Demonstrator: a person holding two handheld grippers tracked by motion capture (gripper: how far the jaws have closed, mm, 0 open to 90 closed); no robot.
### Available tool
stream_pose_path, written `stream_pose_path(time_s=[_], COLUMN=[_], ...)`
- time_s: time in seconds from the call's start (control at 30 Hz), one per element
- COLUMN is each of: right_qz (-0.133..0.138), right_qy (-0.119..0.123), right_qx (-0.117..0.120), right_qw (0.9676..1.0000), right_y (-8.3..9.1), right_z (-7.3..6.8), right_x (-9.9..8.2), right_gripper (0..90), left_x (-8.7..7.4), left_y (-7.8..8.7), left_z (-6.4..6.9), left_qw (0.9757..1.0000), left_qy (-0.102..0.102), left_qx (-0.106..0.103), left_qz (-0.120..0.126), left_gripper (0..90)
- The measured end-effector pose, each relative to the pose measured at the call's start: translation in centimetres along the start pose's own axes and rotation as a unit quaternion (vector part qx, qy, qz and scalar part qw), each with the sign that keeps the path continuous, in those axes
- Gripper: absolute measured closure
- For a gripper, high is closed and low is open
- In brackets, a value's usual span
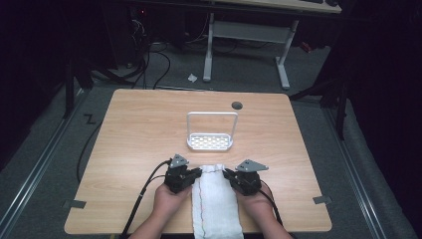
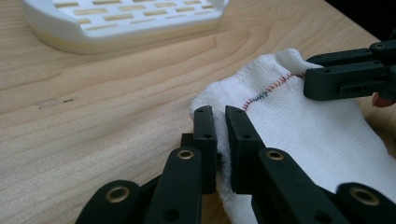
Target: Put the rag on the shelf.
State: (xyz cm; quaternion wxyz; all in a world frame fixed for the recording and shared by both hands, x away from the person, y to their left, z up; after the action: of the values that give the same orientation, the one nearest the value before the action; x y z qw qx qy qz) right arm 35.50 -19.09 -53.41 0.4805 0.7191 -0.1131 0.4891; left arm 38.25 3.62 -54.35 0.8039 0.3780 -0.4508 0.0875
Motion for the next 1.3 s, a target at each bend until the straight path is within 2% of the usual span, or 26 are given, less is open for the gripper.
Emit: stream_pose_path(time_s=[0.1, 0.17, 0.2, 0.27, 0.37, 0.63, 0.93, 1.0, 1.07, 1.1, 1.17, 1.23, 1.3], right_qz=[0.016, 0.032, 0.045, 0.050, 0.074, 0.099, 0.137, 0.140, 0.153, 0.153, 0.163, 0.165, 0.175], right_qy=[0.003, 0.012, 0.014, 0.015, 0.015, 0.019, 0.033, 0.034, 0.037, 0.037, 0.043, 0.042, 0.048], right_qx=[-0.002, -0.006, -0.008, -0.009, -0.016, -0.024, -0.032, -0.032, -0.034, -0.034, -0.037, -0.036, -0.039], right_qw=[0.9999, 0.9994, 0.9989, 0.9986, 0.9970, 0.9946, 0.9896, 0.9890, 0.9870, 0.9870, 0.9851, 0.9847, 0.9826], right_y=[0.6, 1.2, 1.8, 2.0, 3.0, 3.7, 5.2, 5.4, 5.9, 5.9, 6.4, 6.5, 6.9], right_z=[-0.1, -0.2, -0.2, -0.2, 0.0, 0.0, -0.6, -0.6, -0.8, -0.8, -1.0, -1.0, -1.2], right_x=[0.5, 1.2, 1.9, 2.2, 3.3, 5.3, 8.1, 8.4, 9.3, 9.3, 10.1, 10.4, 11.3], right_gripper=[83.7, 83.6, 83.7, 83.7, 83.6, 83.5, 83.5, 83.4, 83.5, 83.5, 83.5, 83.5, 83.5], left_x=[0.9, 1.5, 2.2, 2.6, 4.0, 5.7, 8.0, 8.6, 9.3, 9.3, 10.0, 10.2, 10.7], left_y=[0.7, 1.2, 1.6, 1.8, 2.6, 3.7, 5.7, 6.2, 6.9, 6.9, 7.6, 7.8, 8.1], left_z=[0.3, 0.5, 0.8, 1.0, 1.4, 1.8, 2.3, 2.4, 2.6, 2.6, 2.9, 3.0, 3.2], left_qw=[0.9998, 0.9995, 0.9992, 0.9989, 0.9975, 0.9947, 0.9897, 0.9882, 0.9861, 0.9861, 0.9835, 0.9826, 0.9810], left_qy=[0.003, -0.003, -0.015, -0.019, -0.027, -0.034, -0.051, -0.054, -0.060, -0.060, -0.063, -0.067, -0.070], left_qx=[-0.003, -0.004, 0.000, 0.001, 0.003, 0.006, 0.007, 0.007, 0.010, 0.010, 0.011, 0.011, 0.014], left_qz=[0.022, 0.030, 0.038, 0.042, 0.065, 0.097, 0.133, 0.143, 0.154, 0.154, 0.169, 0.173, 0.180], left_gripper=[83.9, 83.9, 83.9, 83.9, 83.8, 83.8, 83.8, 83.8, 83.8, 83.8, 83.8, 83.8, 83.8])
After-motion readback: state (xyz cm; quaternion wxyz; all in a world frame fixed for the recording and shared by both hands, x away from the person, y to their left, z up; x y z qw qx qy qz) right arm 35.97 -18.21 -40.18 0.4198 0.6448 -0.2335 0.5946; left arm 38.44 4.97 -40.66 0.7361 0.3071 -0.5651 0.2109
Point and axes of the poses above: each handheld gripper's, and its own axes: y roughly backward along the jaws, x roughly out of its top, z roughly to its right, the point moved 2 cm from there along -y, roughly forward along the jaws
